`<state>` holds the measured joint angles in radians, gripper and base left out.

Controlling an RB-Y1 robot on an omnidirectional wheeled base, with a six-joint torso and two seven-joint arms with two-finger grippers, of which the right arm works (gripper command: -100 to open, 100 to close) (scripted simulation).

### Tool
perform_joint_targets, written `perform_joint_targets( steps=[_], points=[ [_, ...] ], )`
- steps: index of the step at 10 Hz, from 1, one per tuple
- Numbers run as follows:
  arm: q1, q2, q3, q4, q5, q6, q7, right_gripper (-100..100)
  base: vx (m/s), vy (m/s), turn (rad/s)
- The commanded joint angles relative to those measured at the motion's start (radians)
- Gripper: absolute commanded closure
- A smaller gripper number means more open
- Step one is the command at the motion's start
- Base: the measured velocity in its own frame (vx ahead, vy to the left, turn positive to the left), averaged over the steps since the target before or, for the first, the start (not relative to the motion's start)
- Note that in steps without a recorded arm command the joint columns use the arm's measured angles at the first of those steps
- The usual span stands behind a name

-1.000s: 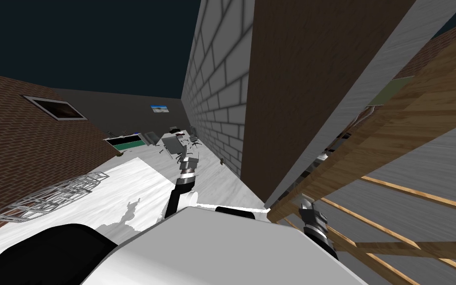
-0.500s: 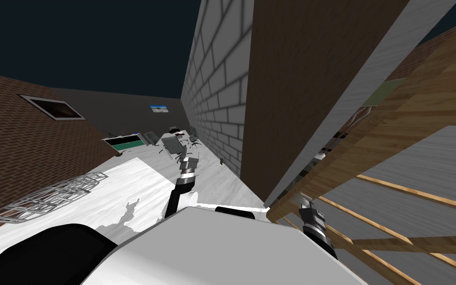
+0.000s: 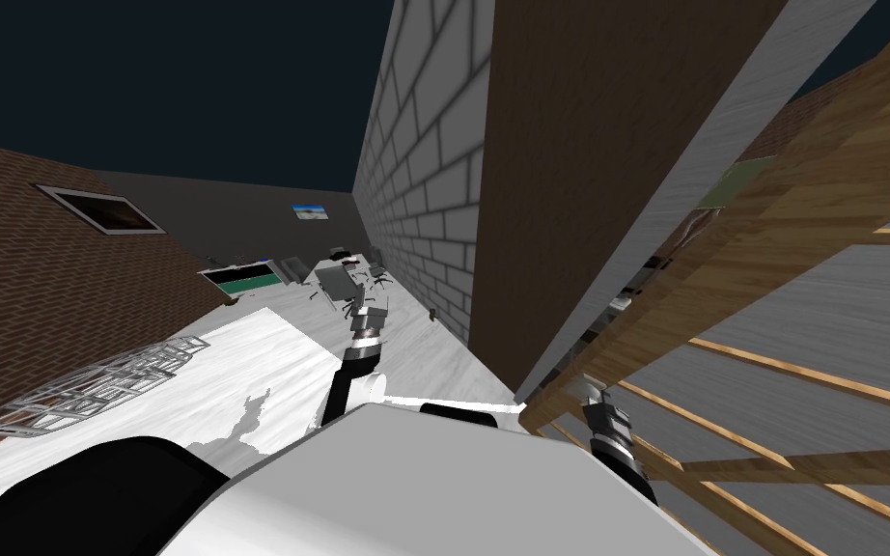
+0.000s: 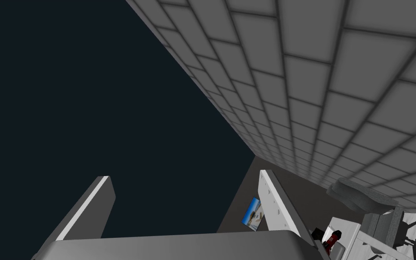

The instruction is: Pull the door open

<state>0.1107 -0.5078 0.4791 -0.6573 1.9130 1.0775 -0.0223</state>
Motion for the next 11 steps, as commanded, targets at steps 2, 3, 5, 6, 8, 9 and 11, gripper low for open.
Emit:
perform_joint_targets(
  steps=[2, 3, 5, 6, 8, 9, 11],
  points=[
    [-0.005, 0.007, 0.013, -0.012, 0.0, 0.0, 0.057, 100, -0.018, -0.005, -0.01],
    [-0.01, 0.006, 0.021, -0.01, -0.003, 0.001, 0.099, 100, -0.021, -0.004, -0.011],
    [-0.014, 0.005, 0.028, -0.009, -0.006, 0.002, 0.14, 100, -0.026, 0.005, -0.01],
    [-0.019, 0.004, 0.035, -0.007, -0.009, 0.002, 0.177, 100, -0.019, 0.002, -0.012],
    [-0.024, 0.004, 0.042, -0.005, -0.012, 0.003, 0.224, 100, -0.023, 0.001, -0.008],
    [-0.028, 0.003, 0.049, -0.003, -0.015, 0.003, 0.247, 100, -0.02, -0.004, -0.012],
    [-0.033, 0.002, 0.056, -0.002, -0.018, 0.004, 0.294, 100, -0.02, -0.001, -0.006]
  ],
)
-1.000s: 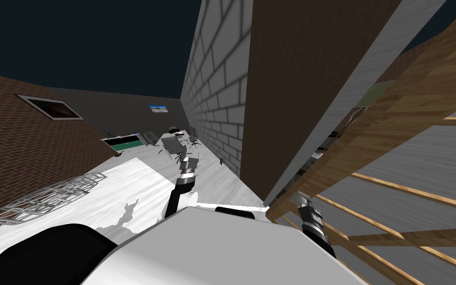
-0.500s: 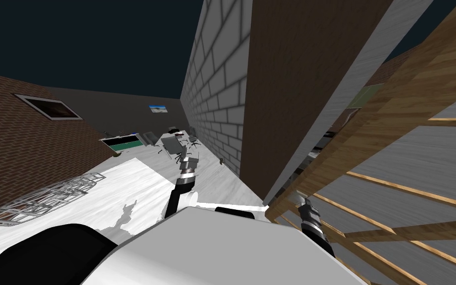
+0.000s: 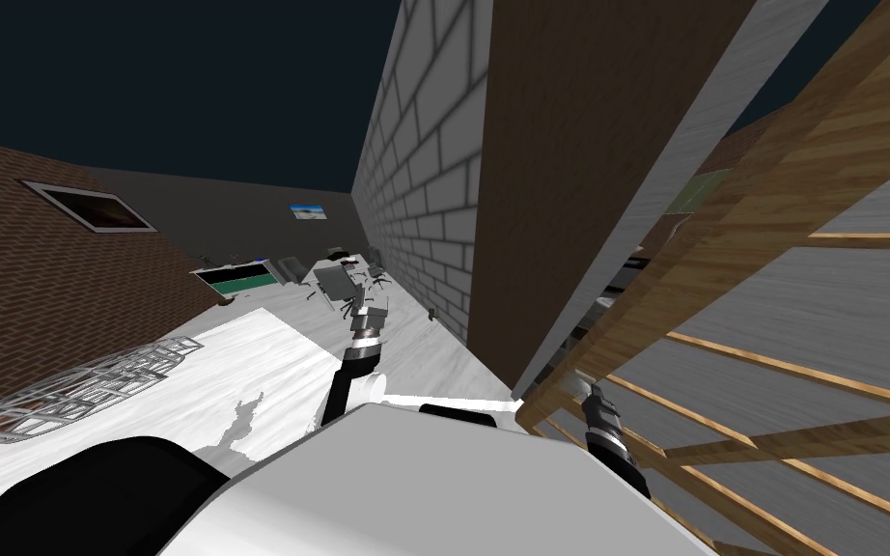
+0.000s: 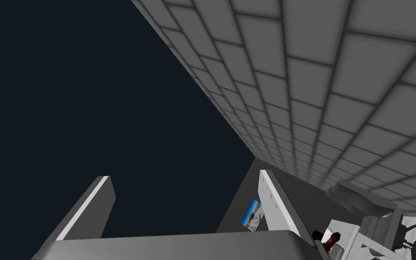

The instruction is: Pull the door open

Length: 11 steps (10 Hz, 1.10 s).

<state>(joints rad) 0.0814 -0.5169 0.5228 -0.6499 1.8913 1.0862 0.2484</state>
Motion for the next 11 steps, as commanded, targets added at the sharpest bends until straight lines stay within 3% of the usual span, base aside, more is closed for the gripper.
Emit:
perform_joint_targets(
  steps=[1, 4, 8, 10, 11],
  points=[
    [-0.003, 0.011, 0.013, -0.009, 0.004, -0.005, 0.036, 100, -0.018, -0.005, -0.009],
    [-0.012, 0.01, 0.027, -0.005, -0.003, -0.004, 0.119, 100, -0.018, 0.0, -0.004],
    [-0.017, 0.009, 0.034, -0.004, -0.006, -0.003, 0.161, 100, -0.012, 0.001, -0.006],
    [-0.026, 0.008, 0.048, 0.0, -0.011, -0.002, 0.234, 100, -0.021, -0.002, -0.009],
    [-0.026, 0.008, 0.048, 0.0, -0.011, -0.002, 0.243, 100, -0.025, 0.002, -0.003]
  ],
)
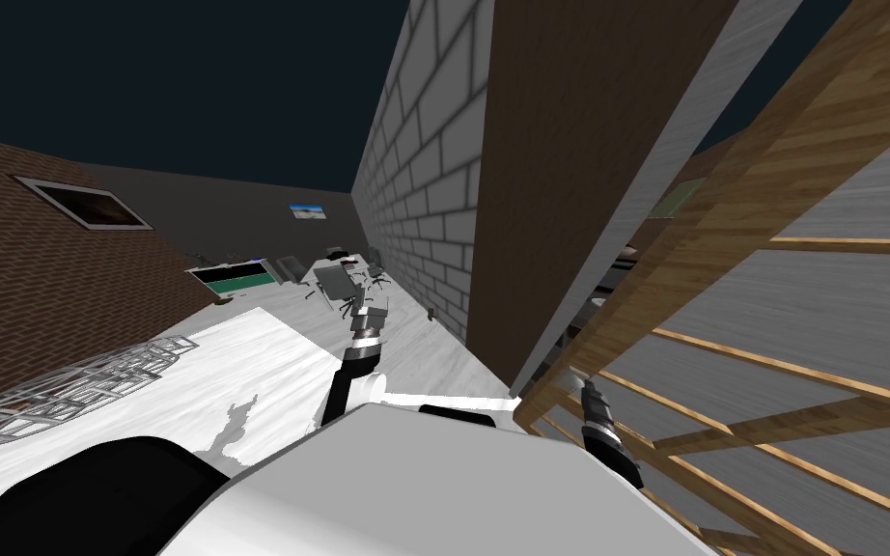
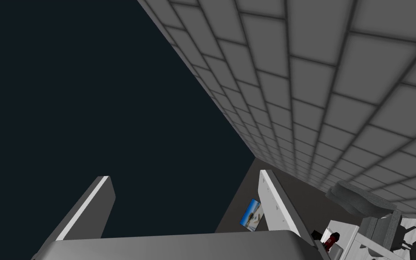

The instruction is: Pull the door open

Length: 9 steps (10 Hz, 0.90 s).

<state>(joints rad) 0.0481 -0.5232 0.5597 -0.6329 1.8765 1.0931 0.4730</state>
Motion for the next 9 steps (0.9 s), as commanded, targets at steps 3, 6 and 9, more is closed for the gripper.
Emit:
perform_joint_targets(
  steps=[3, 6, 9],
  points=[
    [-0.001, 0.013, 0.025, -0.014, -0.003, -0.008, 0.101, 100, -0.017, -0.002, -0.004],
    [-0.01, 0.011, 0.039, -0.01, -0.008, -0.007, 0.178, 100, -0.021, 0.002, -0.014],
    [-0.002, -0.009, 0.032, 0.02, 0.016, 0.029, 0.255, -100, -0.014, 0.039, -0.051]
  ],
)
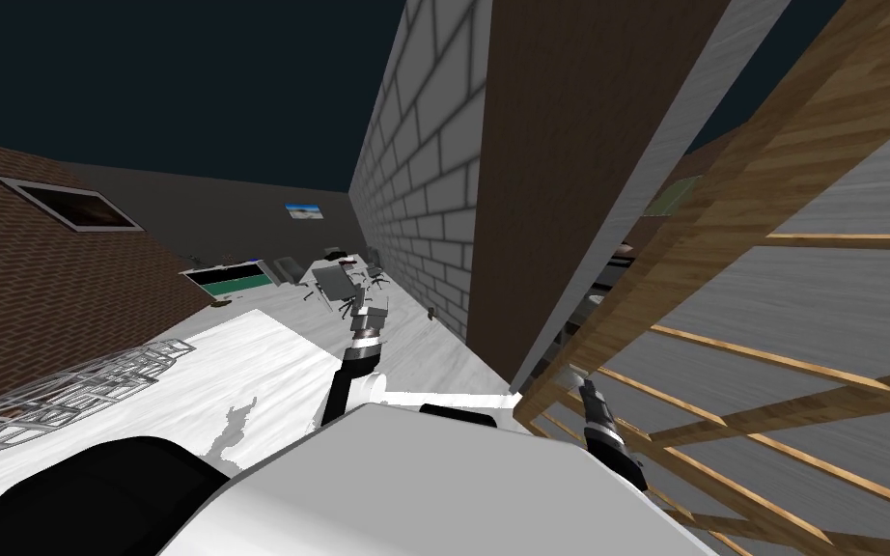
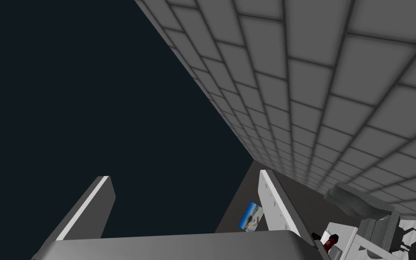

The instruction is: Pull the door open

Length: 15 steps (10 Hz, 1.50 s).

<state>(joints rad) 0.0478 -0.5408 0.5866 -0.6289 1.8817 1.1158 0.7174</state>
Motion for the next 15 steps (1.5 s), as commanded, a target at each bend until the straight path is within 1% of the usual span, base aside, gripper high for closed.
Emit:
perform_joint_targets(
  steps=[1, 5, 6, 7, 8, 9, 11, 12, 13, 14, 15],
  points=[
    [0.002, 0.007, 0.007, 0.027, 0.02, 0.014, 0.033, -100, 0.019, 0.062, -0.082],
    [0.02, 0.001, 0.012, 0.076, 0.067, 0.049, 0.145, -100, 0.014, 0.076, -0.037],
    [0.02, 0.001, 0.012, 0.076, 0.067, 0.049, 0.151, -100, -0.008, 0.051, -0.026],
    [0.025, 0.0, 0.013, 0.091, 0.08, 0.059, 0.189, -100, -0.005, 0.037, -0.034],
    [0.031, -0.002, 0.015, 0.105, 0.094, 0.07, 0.217, -100, 0.003, 0.045, -0.065],
    [0.031, -0.002, 0.015, 0.105, 0.094, 0.07, 0.228, -100, 0.001, 0.043, -0.024],
    [0.041, -0.005, 0.018, 0.134, 0.121, 0.09, 0.292, -100, 0.006, 0.061, -0.05],
    [0.041, -0.005, 0.018, 0.134, 0.121, 0.09, 0.309, -100, 0.002, 0.048, -0.03],
    [0.046, -0.007, 0.019, 0.149, 0.134, 0.1, 0.341, -100, 0.002, 0.038, -0.026],
    [0.046, -0.007, 0.019, 0.149, 0.134, 0.1, 0.349, -100, 0.002, 0.031, -0.025],
    [0.051, -0.008, 0.021, 0.163, 0.147, 0.11, 0.387, -100, 0.002, 0.039, -0.044]
  ],
)
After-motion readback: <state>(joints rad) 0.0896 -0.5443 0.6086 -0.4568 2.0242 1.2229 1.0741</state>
